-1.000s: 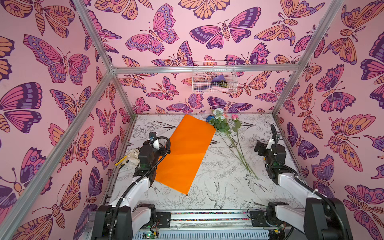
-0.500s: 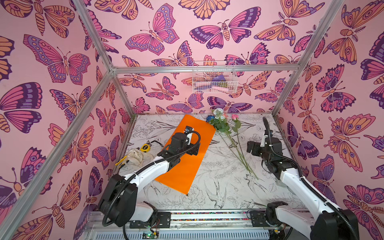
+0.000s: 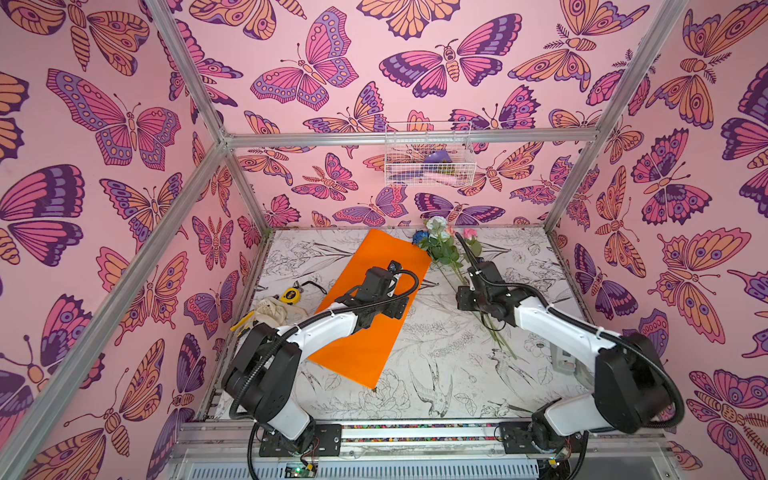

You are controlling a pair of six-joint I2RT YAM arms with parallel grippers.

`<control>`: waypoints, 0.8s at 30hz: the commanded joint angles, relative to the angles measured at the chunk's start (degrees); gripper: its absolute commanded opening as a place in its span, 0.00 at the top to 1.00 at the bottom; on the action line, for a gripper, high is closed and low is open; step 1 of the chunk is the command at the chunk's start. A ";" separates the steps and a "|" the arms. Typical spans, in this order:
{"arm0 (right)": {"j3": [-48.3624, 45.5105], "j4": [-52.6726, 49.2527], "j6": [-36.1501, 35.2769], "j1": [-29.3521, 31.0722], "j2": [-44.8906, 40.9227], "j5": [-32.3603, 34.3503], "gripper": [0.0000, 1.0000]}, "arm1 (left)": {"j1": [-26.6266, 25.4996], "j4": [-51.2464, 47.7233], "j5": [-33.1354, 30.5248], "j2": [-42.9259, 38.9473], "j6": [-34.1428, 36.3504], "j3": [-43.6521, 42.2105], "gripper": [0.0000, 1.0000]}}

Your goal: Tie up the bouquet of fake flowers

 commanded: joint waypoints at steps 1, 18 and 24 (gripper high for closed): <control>5.97 -2.85 2.20 0.07 6.89 -2.66 0.58 | -2.18 -1.60 -1.85 3.58 2.22 1.72 0.12; 27.46 -8.06 2.76 -0.87 30.43 -2.50 0.78 | -7.50 -6.60 -15.95 18.76 6.88 11.88 0.13; 28.93 -8.45 3.13 -2.85 32.50 -1.79 0.78 | -7.47 -7.00 -17.66 21.14 7.49 13.86 0.14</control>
